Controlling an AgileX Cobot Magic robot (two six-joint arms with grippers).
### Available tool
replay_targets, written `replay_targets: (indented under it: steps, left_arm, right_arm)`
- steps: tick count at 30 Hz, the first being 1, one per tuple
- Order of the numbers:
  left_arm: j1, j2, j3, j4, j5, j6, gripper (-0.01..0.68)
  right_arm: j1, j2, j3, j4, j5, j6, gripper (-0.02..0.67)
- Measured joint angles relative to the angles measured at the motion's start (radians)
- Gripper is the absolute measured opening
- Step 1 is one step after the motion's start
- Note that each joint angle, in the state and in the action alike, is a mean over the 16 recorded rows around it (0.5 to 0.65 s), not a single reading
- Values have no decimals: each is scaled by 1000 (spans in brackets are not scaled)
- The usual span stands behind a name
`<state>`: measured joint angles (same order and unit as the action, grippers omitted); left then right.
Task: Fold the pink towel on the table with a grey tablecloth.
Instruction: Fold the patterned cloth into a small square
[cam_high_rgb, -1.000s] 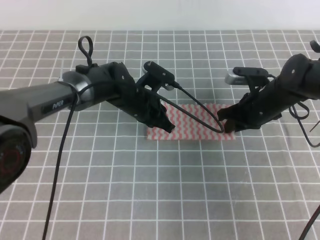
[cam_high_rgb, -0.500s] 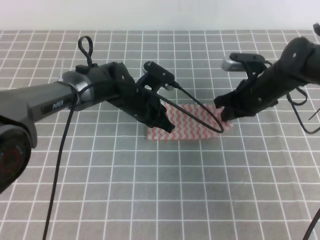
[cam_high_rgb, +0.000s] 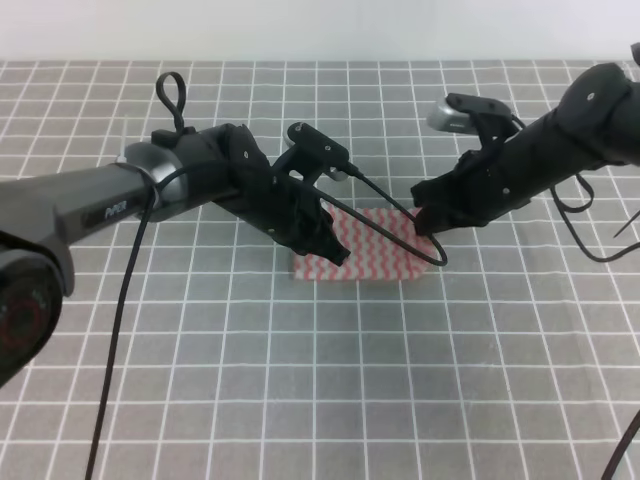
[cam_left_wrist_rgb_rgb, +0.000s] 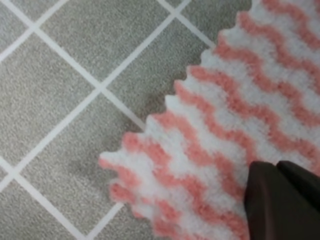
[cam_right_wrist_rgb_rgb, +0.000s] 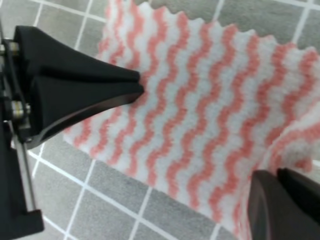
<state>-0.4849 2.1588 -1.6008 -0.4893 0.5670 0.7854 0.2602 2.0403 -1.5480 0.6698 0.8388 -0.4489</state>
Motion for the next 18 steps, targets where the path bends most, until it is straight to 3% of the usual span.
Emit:
replay_targets:
  steps: [18]
  left_arm:
    - [58,-153,-1,1,-12,-48,-1]
  right_arm:
    - [33,-1,-28,34,8,-30,-15]
